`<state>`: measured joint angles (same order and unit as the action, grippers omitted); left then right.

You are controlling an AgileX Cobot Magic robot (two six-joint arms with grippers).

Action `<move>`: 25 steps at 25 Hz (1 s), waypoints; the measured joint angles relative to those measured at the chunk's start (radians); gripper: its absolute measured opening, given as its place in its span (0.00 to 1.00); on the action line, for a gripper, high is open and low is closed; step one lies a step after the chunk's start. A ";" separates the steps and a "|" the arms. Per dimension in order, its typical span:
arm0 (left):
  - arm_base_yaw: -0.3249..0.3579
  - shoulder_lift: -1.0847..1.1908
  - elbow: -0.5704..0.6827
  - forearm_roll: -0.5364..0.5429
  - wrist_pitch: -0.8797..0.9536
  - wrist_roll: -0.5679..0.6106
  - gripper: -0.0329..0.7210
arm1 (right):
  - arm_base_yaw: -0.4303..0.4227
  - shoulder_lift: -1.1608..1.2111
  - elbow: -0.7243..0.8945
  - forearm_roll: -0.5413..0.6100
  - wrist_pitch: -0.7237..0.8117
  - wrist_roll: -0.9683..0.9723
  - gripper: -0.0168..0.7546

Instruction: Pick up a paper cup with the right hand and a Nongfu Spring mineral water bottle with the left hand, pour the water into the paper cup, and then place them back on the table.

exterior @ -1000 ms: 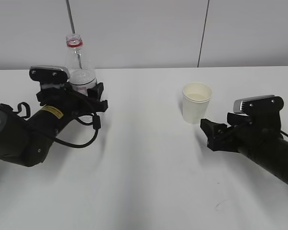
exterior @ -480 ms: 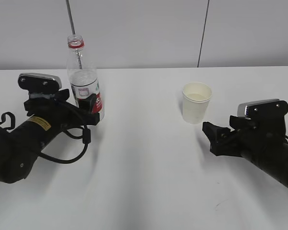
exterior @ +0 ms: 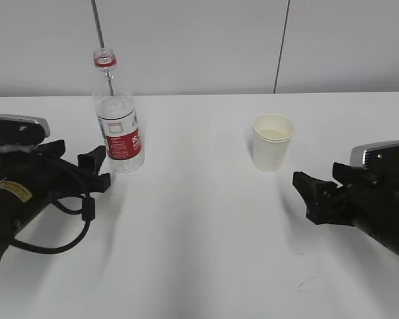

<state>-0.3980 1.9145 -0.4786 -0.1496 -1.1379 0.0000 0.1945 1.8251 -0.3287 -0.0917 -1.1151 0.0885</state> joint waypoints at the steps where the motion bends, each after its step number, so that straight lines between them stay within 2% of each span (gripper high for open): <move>1: 0.000 -0.019 0.018 -0.008 0.000 0.000 0.68 | 0.000 -0.014 0.010 0.004 0.002 0.000 0.79; 5: 0.000 -0.111 0.073 -0.037 0.070 0.000 0.68 | 0.000 -0.082 0.030 0.011 0.081 0.000 0.79; 15: 0.000 -0.376 0.080 -0.089 0.599 0.018 0.68 | 0.000 -0.332 0.029 0.012 0.522 0.003 0.79; 20: 0.000 -0.491 0.014 -0.092 0.962 0.020 0.68 | 0.000 -0.430 -0.043 0.012 0.838 0.059 0.79; 25: 0.015 -0.545 -0.171 -0.063 1.420 0.021 0.68 | 0.000 -0.504 -0.206 0.029 1.270 0.091 0.79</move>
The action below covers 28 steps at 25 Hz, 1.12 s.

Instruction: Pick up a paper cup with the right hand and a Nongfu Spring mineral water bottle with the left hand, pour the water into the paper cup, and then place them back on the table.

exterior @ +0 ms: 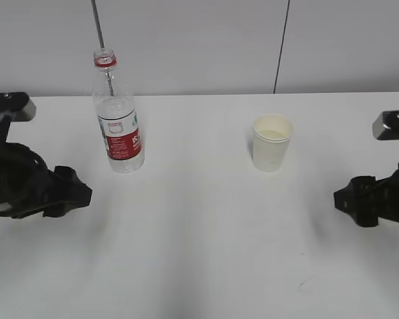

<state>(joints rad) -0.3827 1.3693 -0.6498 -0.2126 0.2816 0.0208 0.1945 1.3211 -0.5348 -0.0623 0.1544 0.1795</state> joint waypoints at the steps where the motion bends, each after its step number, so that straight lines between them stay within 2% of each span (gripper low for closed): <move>1: 0.008 0.000 -0.036 0.004 0.096 0.000 0.68 | 0.000 -0.008 -0.040 0.014 0.076 0.001 0.79; 7: 0.034 0.000 -0.234 0.062 0.529 -0.008 0.68 | 0.000 -0.013 -0.261 0.088 0.573 0.002 0.77; 10: 0.034 0.000 -0.294 0.113 0.691 -0.021 0.67 | 0.000 -0.013 -0.345 0.091 0.763 0.004 0.75; 14: 0.034 0.000 -0.319 0.239 0.780 -0.169 0.66 | 0.000 -0.013 -0.412 0.095 0.942 0.004 0.74; 17: 0.034 0.000 -0.320 0.354 0.847 -0.299 0.66 | 0.000 -0.013 -0.424 0.096 1.037 -0.009 0.74; 19: 0.034 0.000 -0.320 0.389 0.901 -0.332 0.66 | 0.000 -0.013 -0.428 0.096 1.055 -0.034 0.74; 24: 0.034 0.000 -0.320 0.389 0.933 -0.342 0.66 | 0.000 -0.013 -0.429 0.097 1.061 -0.054 0.74; 28: 0.034 0.000 -0.322 0.319 0.934 -0.342 0.66 | 0.000 -0.013 -0.429 0.110 1.063 -0.054 0.74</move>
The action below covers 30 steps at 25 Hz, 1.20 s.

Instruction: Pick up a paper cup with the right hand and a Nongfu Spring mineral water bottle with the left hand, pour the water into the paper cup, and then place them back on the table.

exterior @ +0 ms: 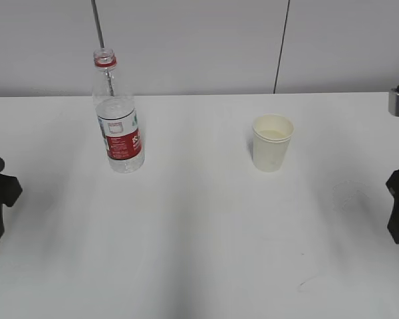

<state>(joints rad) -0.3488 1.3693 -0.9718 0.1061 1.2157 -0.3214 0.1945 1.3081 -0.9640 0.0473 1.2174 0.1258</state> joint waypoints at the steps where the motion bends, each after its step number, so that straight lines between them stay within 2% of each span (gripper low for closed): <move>1: 0.000 0.000 0.000 -0.016 0.000 0.000 0.65 | 0.000 0.000 0.000 0.003 0.000 0.000 0.74; 12: 0.000 -0.002 0.000 -0.054 0.001 -0.002 0.65 | 0.000 0.000 0.000 0.011 0.000 -0.002 0.74; 20: -0.006 -0.140 0.023 -0.097 0.003 0.006 0.58 | 0.000 -0.041 0.000 0.100 0.000 -0.050 0.73; 30: -0.007 -0.476 0.160 0.020 0.022 0.006 0.54 | 0.000 -0.245 0.061 0.085 0.008 -0.077 0.72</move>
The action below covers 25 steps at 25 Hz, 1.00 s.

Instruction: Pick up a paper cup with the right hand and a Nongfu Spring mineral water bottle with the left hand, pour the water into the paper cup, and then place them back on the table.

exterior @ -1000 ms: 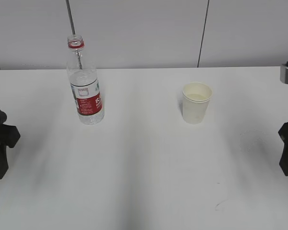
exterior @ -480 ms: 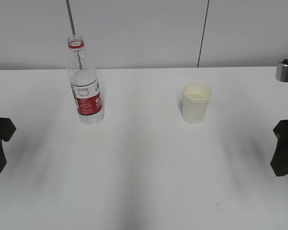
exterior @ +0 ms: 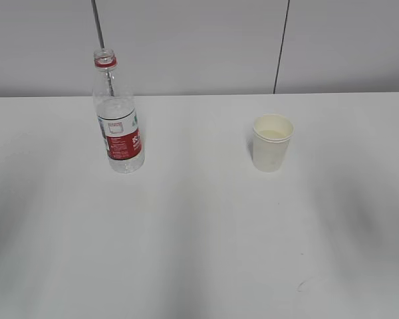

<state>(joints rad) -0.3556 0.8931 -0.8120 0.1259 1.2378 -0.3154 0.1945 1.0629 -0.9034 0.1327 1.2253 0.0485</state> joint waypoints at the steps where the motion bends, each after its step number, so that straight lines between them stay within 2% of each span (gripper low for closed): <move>1: 0.000 -0.035 0.016 0.011 0.000 0.000 0.53 | 0.000 -0.020 0.002 -0.002 0.000 0.000 0.72; 6: 0.000 -0.203 0.085 0.080 0.008 0.000 0.47 | 0.000 -0.110 0.040 -0.014 0.004 -0.048 0.72; 13: 0.000 -0.440 0.161 0.086 0.003 0.000 0.41 | 0.000 -0.261 0.148 -0.031 0.010 -0.095 0.72; 25: 0.000 -0.704 0.238 0.033 -0.061 0.105 0.37 | 0.000 -0.587 0.340 -0.035 -0.193 -0.192 0.72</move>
<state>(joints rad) -0.3556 0.1891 -0.5742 0.1593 1.1772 -0.2106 0.1945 0.4761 -0.5639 0.0974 1.0325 -0.1432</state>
